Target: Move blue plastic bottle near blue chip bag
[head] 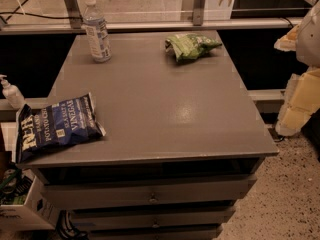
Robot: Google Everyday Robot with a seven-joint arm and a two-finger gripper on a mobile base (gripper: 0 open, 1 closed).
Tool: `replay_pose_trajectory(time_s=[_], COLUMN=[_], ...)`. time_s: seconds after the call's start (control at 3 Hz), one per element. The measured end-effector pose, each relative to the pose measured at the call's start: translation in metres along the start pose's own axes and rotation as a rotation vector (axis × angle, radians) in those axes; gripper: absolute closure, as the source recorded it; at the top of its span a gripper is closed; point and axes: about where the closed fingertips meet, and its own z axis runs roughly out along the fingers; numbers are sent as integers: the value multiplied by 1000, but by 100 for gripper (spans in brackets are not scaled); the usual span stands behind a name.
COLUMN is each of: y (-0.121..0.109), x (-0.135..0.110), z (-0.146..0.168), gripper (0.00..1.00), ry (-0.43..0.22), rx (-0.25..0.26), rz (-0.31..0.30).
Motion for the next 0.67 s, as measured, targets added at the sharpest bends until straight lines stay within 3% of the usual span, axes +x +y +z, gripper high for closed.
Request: replay_pose_trajectory(time_s=[0.33, 0.67], y=[0, -6], x=[0, -7], z=[9, 39], gripper=[0, 0], ry=[-9, -66], rx=[8, 8], rz=[-5, 25])
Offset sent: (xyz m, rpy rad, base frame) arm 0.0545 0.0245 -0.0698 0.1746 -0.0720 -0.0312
